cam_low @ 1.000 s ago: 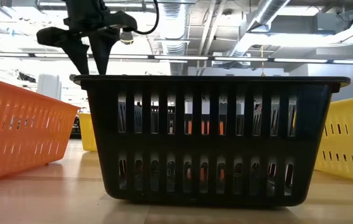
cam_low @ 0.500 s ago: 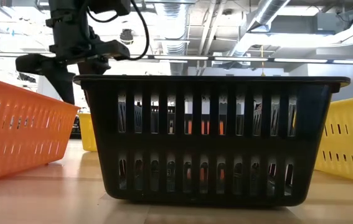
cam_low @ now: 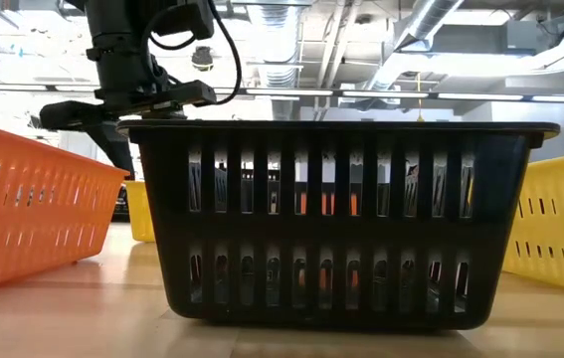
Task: Stack baskets on shelf by color
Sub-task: Put the top yellow bin on the shelf
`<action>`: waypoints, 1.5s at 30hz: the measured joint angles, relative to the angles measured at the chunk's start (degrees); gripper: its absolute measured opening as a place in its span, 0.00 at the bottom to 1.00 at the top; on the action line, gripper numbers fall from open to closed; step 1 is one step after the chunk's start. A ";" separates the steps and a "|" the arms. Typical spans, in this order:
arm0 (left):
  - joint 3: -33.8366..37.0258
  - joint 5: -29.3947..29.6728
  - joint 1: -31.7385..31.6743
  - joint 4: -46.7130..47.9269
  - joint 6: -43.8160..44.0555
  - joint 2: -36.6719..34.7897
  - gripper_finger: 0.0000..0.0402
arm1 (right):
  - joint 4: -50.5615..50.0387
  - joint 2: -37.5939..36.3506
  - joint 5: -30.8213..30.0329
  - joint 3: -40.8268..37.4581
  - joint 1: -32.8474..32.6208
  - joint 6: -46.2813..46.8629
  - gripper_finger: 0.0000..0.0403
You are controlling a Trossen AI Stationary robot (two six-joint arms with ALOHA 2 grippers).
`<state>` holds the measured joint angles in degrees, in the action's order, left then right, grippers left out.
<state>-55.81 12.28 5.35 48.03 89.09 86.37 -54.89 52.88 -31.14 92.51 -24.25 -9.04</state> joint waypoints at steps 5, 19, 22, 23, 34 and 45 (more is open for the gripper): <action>1.20 -0.05 -0.49 -1.03 -0.23 -0.02 0.40 | -0.04 0.00 0.00 0.00 0.02 0.00 0.00; 6.86 -1.56 -0.49 -9.46 -0.17 0.00 0.36 | 0.09 0.00 0.04 0.00 0.00 0.00 0.00; 6.86 -0.44 -0.49 -9.51 -1.70 0.00 0.25 | 0.19 0.00 0.04 0.00 0.02 0.02 0.00; 6.86 -0.01 -0.49 -9.49 -2.31 0.00 0.19 | 0.19 0.00 0.04 0.00 0.00 0.02 0.00; 6.86 1.55 -0.38 -11.57 -6.19 -0.43 0.00 | 0.60 0.17 0.04 0.00 0.01 0.06 0.00; 6.85 14.59 0.75 -15.96 -12.14 -14.33 0.00 | 0.74 4.94 -8.34 0.00 1.33 3.51 0.00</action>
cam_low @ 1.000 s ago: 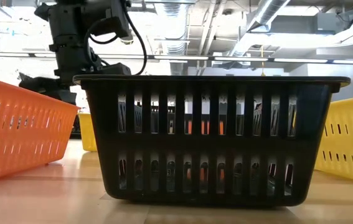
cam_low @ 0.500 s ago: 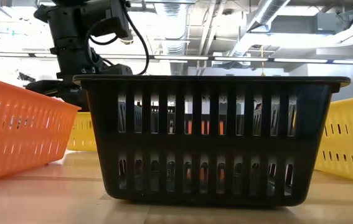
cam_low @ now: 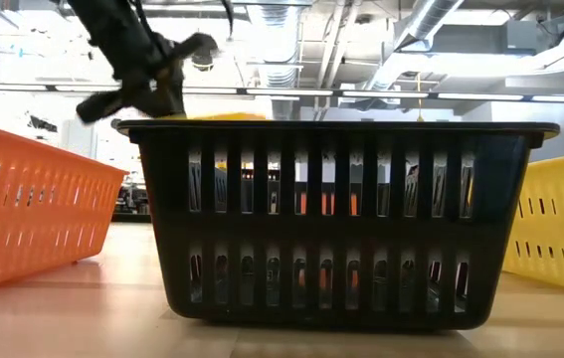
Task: Stack baskets on shelf by color
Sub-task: Put the top yellow bin on the shelf
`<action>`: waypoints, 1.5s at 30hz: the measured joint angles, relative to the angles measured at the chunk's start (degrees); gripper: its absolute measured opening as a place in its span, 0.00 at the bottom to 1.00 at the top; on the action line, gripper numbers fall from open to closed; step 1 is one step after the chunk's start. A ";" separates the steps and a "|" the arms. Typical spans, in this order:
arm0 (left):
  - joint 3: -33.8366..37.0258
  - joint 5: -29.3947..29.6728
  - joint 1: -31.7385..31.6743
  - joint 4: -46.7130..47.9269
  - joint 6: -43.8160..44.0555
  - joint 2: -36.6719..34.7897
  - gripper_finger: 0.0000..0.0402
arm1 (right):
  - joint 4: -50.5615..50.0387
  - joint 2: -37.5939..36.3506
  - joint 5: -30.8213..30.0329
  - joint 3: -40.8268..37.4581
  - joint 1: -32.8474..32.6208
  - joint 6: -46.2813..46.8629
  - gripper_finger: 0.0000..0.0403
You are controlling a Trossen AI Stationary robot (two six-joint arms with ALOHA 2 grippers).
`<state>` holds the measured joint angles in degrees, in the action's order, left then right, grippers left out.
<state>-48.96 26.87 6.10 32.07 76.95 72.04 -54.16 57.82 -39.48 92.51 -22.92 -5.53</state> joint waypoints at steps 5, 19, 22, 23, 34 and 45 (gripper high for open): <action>-0.01 8.20 2.56 -2.01 -5.40 -7.95 0.00 | -0.64 3.67 -6.59 0.02 2.29 3.28 0.00; -0.01 9.65 0.18 -15.66 -26.20 -13.93 0.00 | -2.67 15.27 -17.62 0.00 7.98 16.66 0.00; -0.01 8.63 -0.90 -16.45 -28.41 -13.93 0.00 | -4.07 16.68 -17.73 0.02 8.57 23.66 0.00; -0.01 8.44 -1.21 -16.45 -28.85 -13.93 0.00 | -4.68 17.30 -17.76 0.02 8.56 25.67 0.00; -0.01 5.38 -2.62 -16.48 -33.02 -13.91 0.00 | 1.16 26.01 -20.33 0.00 7.44 29.31 0.02; -0.01 1.39 -2.62 -16.54 -35.95 -13.89 0.00 | -9.18 27.73 -19.18 0.00 -0.14 52.98 0.03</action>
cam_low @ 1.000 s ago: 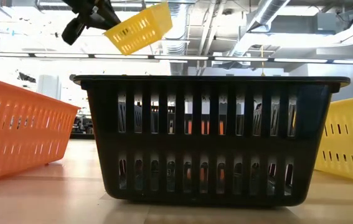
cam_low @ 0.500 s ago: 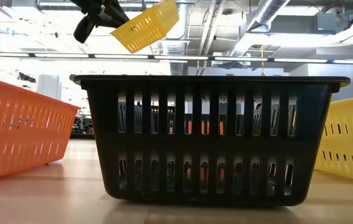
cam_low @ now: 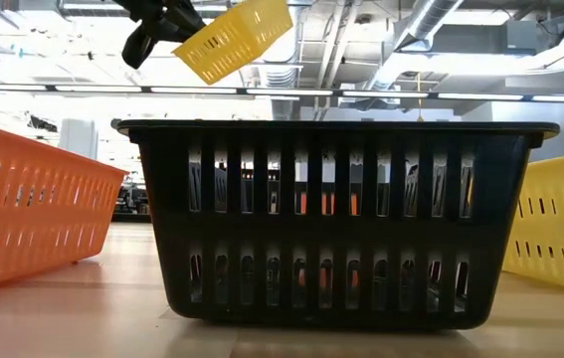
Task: Stack baskets on shelf by color
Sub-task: Put the top yellow bin on the shelf
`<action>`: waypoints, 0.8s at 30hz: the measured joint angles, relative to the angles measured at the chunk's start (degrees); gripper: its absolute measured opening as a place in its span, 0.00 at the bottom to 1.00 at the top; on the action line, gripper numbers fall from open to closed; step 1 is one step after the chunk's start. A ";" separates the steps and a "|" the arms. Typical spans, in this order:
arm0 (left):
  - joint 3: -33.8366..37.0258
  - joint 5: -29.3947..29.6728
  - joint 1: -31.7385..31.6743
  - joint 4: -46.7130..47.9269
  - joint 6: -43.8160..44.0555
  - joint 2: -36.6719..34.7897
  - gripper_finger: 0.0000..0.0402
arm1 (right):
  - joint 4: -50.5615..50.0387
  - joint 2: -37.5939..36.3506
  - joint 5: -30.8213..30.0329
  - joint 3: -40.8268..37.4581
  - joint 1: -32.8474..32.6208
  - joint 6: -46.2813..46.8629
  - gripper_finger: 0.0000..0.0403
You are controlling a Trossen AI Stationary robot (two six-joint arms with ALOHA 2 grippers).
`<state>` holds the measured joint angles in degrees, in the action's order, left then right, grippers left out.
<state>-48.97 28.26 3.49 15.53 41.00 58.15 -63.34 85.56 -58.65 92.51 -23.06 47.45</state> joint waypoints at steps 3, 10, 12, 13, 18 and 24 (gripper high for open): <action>0.00 -1.21 0.00 0.00 -0.93 0.00 0.00 | -12.24 -0.74 -0.23 0.04 -4.28 17.76 0.02; 0.00 -1.59 0.28 0.08 -1.92 0.00 0.00 | -25.19 1.20 -0.96 -4.13 -10.15 46.76 0.02; 0.00 -1.59 0.28 0.07 -2.56 0.00 0.00 | -25.41 3.09 -3.20 -4.17 -8.29 47.65 0.02; -0.02 -1.61 0.28 0.07 -2.91 0.02 0.00 | -25.74 4.16 -4.00 -4.20 -7.08 47.66 0.02; -0.02 -1.67 0.28 -0.04 -3.72 0.04 0.00 | -18.68 8.77 -4.53 -2.44 -0.64 39.06 0.04; -0.06 0.61 0.28 -1.22 -5.96 0.33 0.00 | 4.13 10.03 -5.23 1.33 4.36 9.71 0.12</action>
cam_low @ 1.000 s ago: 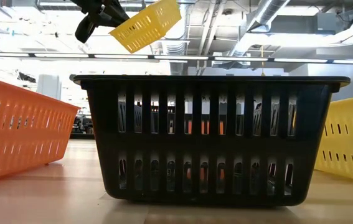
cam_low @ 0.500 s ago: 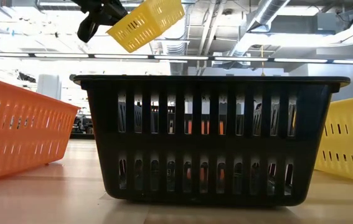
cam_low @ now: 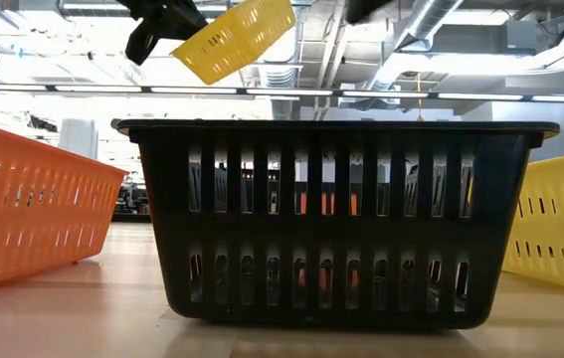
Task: Stack baskets on shelf by color
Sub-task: Put the top yellow bin on the shelf
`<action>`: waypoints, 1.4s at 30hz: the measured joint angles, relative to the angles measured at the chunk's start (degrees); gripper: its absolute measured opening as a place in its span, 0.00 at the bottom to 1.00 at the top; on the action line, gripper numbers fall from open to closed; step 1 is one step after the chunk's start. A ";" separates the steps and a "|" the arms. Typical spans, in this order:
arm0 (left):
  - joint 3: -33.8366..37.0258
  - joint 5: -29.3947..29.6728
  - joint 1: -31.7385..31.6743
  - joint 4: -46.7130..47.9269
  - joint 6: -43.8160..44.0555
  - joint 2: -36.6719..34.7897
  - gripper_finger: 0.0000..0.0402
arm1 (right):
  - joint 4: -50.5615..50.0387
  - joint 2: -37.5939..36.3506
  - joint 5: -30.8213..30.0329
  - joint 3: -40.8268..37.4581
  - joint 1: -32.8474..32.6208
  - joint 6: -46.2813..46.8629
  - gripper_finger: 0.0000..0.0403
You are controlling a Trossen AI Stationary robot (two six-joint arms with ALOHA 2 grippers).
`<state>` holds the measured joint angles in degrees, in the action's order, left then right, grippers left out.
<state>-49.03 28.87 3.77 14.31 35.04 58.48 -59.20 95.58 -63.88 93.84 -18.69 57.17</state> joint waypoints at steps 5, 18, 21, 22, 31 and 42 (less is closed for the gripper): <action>-0.10 5.12 0.00 -4.68 -5.16 1.71 0.00 | 19.56 -0.96 0.30 5.22 2.82 -24.70 0.23; 0.06 9.59 -3.75 -20.33 -21.13 6.39 0.00 | 30.40 -0.94 4.21 7.24 4.65 -41.18 0.51; -0.05 9.82 -5.83 -21.77 -21.81 6.85 0.00 | 29.68 -0.93 4.32 7.24 4.43 -41.17 0.52; -0.01 9.76 -6.55 -21.59 -22.31 6.94 0.00 | 29.46 -0.93 4.39 7.24 4.39 -40.93 0.52; 0.03 7.22 -10.82 -23.77 -24.12 6.95 0.00 | 28.15 2.64 4.88 7.13 5.29 -38.58 0.48; 0.01 3.08 -11.80 -25.60 -25.41 6.93 0.00 | 27.94 7.47 5.42 7.04 9.74 -38.07 0.47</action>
<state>-49.01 31.95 -8.03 -11.29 9.63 65.41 -31.26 103.06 -58.46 100.88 -8.95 19.09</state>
